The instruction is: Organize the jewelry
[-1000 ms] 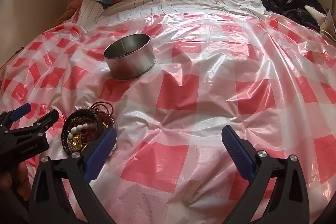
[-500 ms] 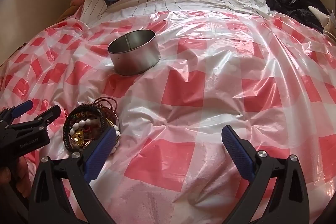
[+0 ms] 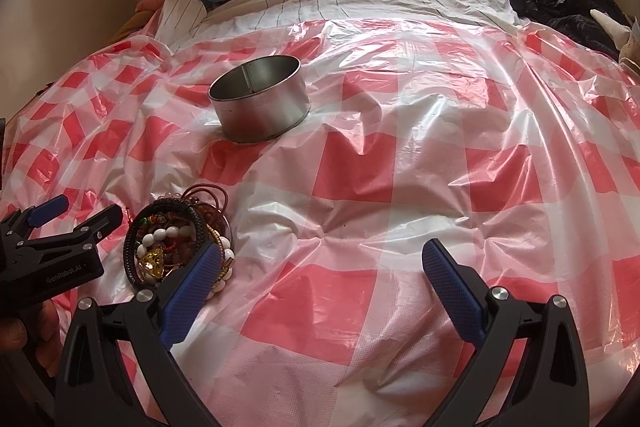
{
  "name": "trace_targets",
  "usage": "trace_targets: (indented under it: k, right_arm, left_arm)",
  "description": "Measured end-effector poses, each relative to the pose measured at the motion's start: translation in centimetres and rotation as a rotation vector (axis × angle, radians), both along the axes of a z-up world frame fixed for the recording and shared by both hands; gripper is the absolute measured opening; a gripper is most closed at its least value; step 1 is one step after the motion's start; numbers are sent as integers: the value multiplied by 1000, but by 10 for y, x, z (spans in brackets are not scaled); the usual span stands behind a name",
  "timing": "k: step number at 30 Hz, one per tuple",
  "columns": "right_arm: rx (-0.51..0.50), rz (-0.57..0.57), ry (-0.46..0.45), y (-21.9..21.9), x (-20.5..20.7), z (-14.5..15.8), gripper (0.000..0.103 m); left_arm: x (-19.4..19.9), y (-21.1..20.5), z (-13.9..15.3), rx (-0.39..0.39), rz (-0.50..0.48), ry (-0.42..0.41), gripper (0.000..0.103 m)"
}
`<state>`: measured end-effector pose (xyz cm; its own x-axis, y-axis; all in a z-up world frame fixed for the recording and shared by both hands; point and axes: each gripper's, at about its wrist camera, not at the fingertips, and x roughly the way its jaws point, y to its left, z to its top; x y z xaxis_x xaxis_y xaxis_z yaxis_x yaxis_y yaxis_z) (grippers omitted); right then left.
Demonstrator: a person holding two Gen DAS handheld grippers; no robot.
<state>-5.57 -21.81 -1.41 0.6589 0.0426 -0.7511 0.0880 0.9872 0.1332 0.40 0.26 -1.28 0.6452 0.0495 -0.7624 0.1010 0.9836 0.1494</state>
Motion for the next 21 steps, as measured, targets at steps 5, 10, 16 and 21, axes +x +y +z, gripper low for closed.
trace_targets:
  k: [5, 10, 16, 21]
  right_arm:
    - [-11, 16, -5, 5, 0, 1, 97]
    - [-11, 17, -5, 6, -1, 1, 97]
    - [-12, 18, -5, 6, -1, 1, 97]
    - [-11, 17, -5, 6, -1, 1, 97]
  left_arm:
    - [0, 0, 0, 5, 0, 0, 97]
    - [1, 0, 0, 4, -2, 0, 96]
    - [1, 0, 0, 4, -1, 0, 97]
    - [1, 0, 0, 5, -2, 1, 97]
